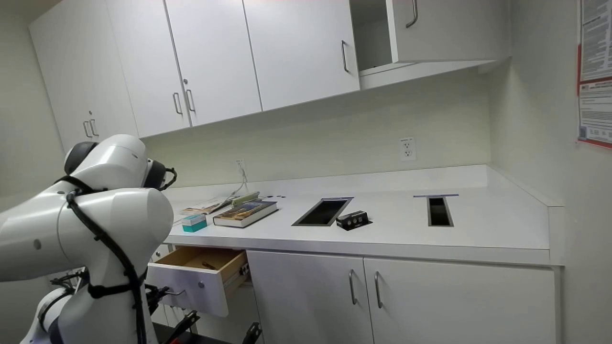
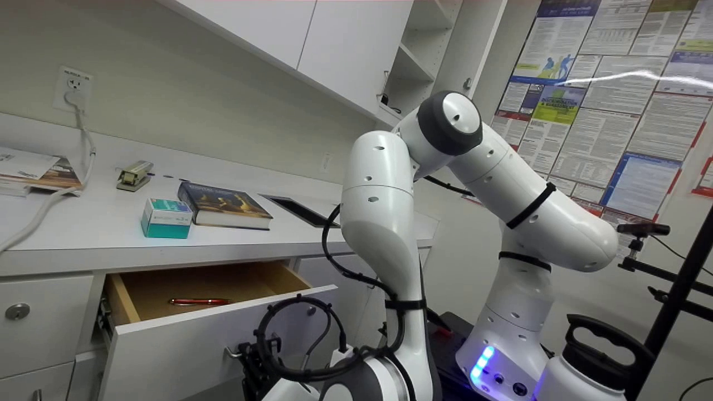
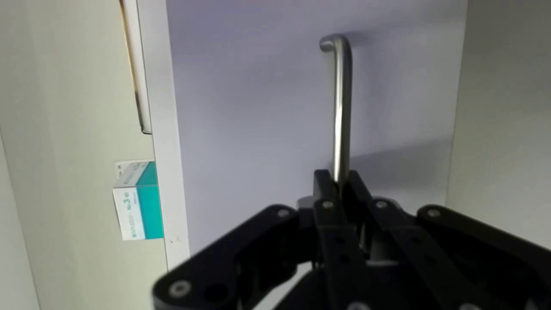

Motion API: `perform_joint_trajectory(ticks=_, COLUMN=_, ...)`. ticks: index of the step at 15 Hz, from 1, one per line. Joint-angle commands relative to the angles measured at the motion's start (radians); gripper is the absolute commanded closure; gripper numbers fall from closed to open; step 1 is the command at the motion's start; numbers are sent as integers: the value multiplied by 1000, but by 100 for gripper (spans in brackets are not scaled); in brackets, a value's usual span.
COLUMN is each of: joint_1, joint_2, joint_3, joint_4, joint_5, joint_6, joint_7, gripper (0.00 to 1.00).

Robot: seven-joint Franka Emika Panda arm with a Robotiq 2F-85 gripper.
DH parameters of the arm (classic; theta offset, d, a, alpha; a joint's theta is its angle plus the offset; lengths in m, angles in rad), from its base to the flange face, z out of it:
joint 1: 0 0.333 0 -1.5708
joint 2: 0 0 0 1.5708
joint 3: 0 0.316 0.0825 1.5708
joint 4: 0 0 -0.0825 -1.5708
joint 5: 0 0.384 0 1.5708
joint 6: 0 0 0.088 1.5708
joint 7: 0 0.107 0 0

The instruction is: Pull open the top right most drawer of the kitchen cabinet

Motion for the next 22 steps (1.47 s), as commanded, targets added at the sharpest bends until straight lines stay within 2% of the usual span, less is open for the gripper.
perform_joint_trajectory(ticks=1, joint_1=50, joint_2=79, joint_3=35, joint_4=72, joint_5=59, joint_6=-21, joint_7=39, gripper=97)
perform_joint_trajectory(ticks=7, joint_1=129, joint_2=120, joint_3=64, joint_4=152, joint_5=193, joint_6=-76, joint_7=53, gripper=97)
perform_joint_trajectory(ticks=13, joint_1=201, joint_2=115, joint_3=69, joint_4=207, joint_5=327, joint_6=-65, joint_7=46, gripper=97)
perform_joint_trajectory(ticks=17, joint_1=246, joint_2=114, joint_3=76, joint_4=203, joint_5=405, joint_6=-57, joint_7=116, gripper=97)
perform_joint_trajectory(ticks=22, joint_1=344, joint_2=125, joint_3=75, joint_4=215, joint_5=511, joint_6=-60, joint_7=177, gripper=97)
